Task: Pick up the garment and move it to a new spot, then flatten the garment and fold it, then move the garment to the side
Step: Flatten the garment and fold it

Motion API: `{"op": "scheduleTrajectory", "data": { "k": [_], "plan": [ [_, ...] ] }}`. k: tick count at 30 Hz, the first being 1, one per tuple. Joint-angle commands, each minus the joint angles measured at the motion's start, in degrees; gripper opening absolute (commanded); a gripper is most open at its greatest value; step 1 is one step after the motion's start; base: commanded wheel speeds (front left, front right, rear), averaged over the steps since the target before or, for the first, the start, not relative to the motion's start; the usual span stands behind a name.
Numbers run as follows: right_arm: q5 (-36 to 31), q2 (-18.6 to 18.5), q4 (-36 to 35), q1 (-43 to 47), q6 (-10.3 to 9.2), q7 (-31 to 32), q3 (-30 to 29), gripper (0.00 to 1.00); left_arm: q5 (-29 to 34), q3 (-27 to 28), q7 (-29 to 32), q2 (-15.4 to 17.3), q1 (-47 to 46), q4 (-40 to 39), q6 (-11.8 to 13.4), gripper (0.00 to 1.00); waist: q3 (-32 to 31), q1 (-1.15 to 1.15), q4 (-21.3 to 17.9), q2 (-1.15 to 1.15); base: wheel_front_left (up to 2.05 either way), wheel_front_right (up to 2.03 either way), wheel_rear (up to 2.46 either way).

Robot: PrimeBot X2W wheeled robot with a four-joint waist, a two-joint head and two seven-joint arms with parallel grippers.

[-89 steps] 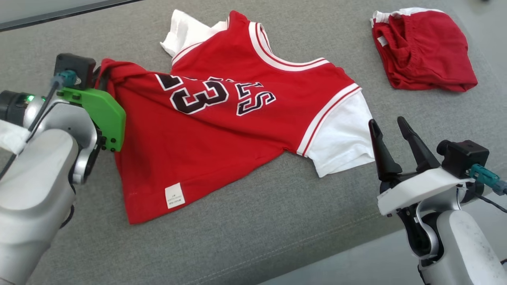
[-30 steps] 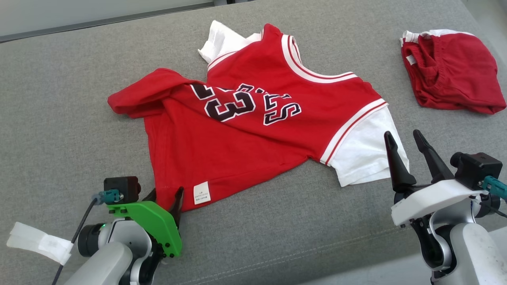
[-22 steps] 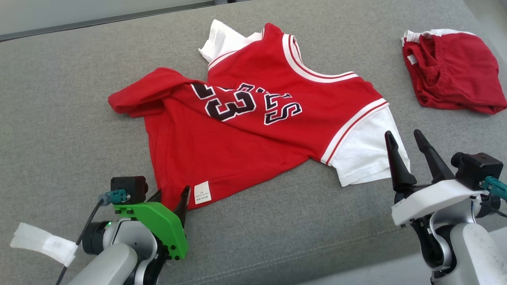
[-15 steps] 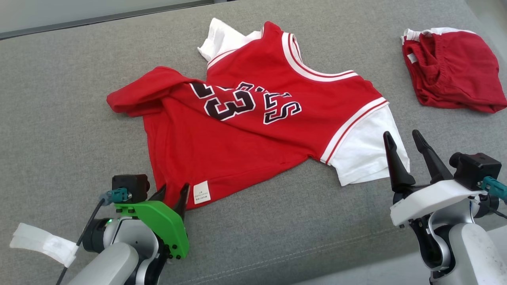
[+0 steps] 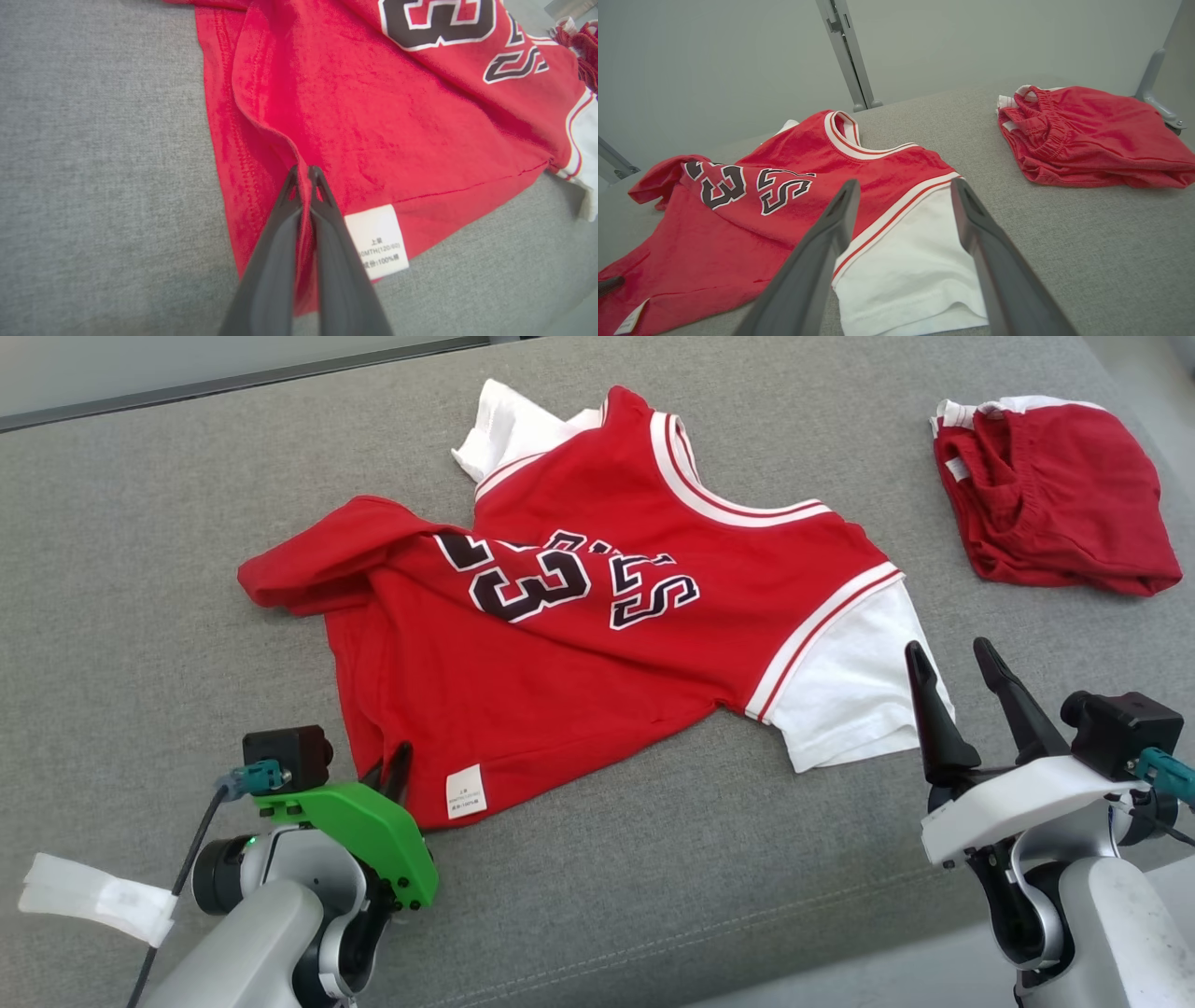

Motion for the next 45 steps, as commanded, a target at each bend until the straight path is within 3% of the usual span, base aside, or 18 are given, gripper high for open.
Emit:
{"op": "scheduleTrajectory", "data": {
  "k": [1,14,21,30,39,45],
  "plan": [
    [0.04,-0.17,0.20,0.00,-0.03,-0.42,-0.34,1.00,-0.89,0.62,-0.80,-0.14,-0.23,0.14,-0.86,0.00,-0.11,0.00,0.22,0.00,0.00,0.00,0.00],
    [-0.23,-0.10,-0.05,0.11,-0.03,0.30,-0.26,1.00,-3.70,6.61,-8.37,3.75,-1.08,-2.90,-9.07,0.00,-2.04,0.00,3.83,0.00,0.00,0.00,0.00],
    [-0.09,-0.35,0.43,1.58,-0.03,0.84,-0.08,1.00,-4.50,5.90,-11.30,5.92,5.47,-6.87,-13.15,0.00,-2.99,0.00,4.94,0.00,0.00,0.00,0.00],
    [-0.10,-0.71,1.20,3.51,-0.03,1.76,-0.38,1.00,-8.85,3.94,-12.75,5.56,13.88,-6.53,-19.77,0.00,-4.91,0.00,6.57,0.00,0.00,0.00,0.00],
    [-0.03,-1.03,1.11,4.17,-0.03,2.84,0.40,1.00,-9.72,2.28,-13.97,2.50,13.75,4.96,-21.87,0.00,-6.61,0.00,6.61,0.00,0.00,0.00,0.00],
    [-0.20,-0.77,1.14,4.31,-0.03,3.08,1.08,1.00,-7.56,2.44,-16.16,0.60,12.12,11.50,-20.60,0.00,-7.18,0.00,6.35,0.00,0.00,0.00,0.00]
  ]
}}
